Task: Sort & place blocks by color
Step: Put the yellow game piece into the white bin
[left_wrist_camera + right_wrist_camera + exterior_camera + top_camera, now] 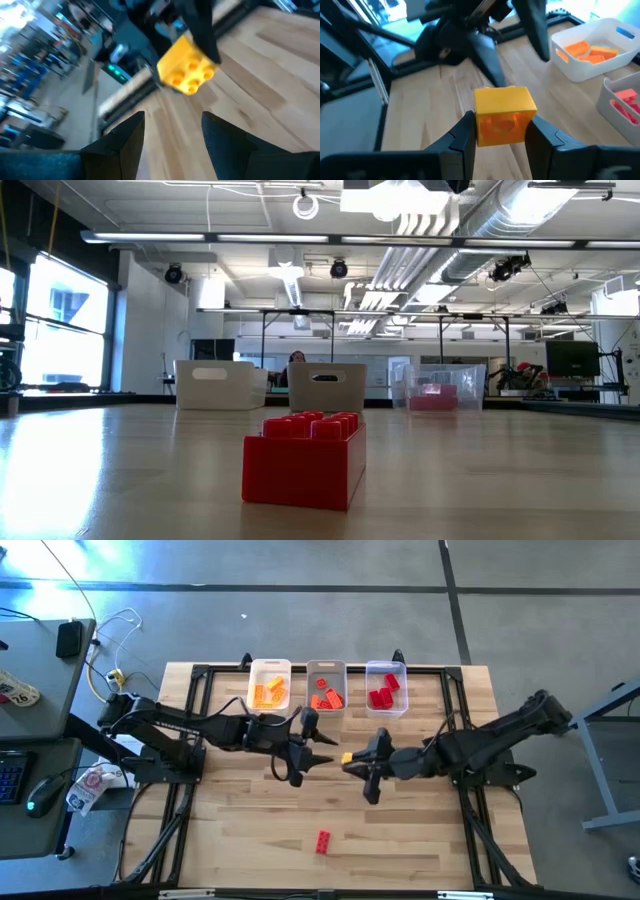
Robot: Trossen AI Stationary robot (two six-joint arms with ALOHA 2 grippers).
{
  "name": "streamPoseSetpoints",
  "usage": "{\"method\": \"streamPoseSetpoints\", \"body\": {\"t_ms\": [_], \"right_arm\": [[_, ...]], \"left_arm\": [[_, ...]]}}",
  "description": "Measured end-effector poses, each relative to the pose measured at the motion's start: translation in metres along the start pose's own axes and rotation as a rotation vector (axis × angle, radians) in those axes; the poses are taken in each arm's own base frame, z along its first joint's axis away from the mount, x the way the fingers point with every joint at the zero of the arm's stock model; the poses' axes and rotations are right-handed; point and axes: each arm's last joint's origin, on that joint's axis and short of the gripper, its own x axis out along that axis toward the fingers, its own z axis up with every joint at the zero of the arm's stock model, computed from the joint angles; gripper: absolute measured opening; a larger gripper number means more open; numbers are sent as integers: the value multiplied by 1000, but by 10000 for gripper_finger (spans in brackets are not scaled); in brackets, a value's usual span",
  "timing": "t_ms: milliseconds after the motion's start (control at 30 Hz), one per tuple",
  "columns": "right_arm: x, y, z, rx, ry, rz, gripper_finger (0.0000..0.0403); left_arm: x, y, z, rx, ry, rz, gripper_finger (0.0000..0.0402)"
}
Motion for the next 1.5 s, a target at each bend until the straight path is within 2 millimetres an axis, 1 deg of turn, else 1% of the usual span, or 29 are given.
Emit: {"method": "streamPoseSetpoints", "body": {"t_ms": [133, 333, 567, 833, 1100, 1400, 1500], "right_arm": [[-6, -8, 13, 43, -49, 43, 104], [-5, -12, 30, 66, -129, 156, 104], [-2, -19, 35, 79, -125, 191, 104], [0, -26, 38, 99, -138, 175, 104], [3, -33, 43, 126, -141, 189, 104], [3, -34, 43, 144, -136, 192, 104], [3, -34, 43, 146, -135, 194, 104]], "left_arm": [[-1, 1, 8, 34, -59, 38, 184], [-2, 1, 14, 52, -86, 82, 184], [-3, 4, 17, 43, -88, 147, 184], [-3, 4, 17, 42, -99, 140, 184], [-3, 7, 21, 33, -133, 175, 184], [-4, 7, 21, 33, -135, 175, 184], [-4, 7, 21, 34, -141, 169, 175]]}}
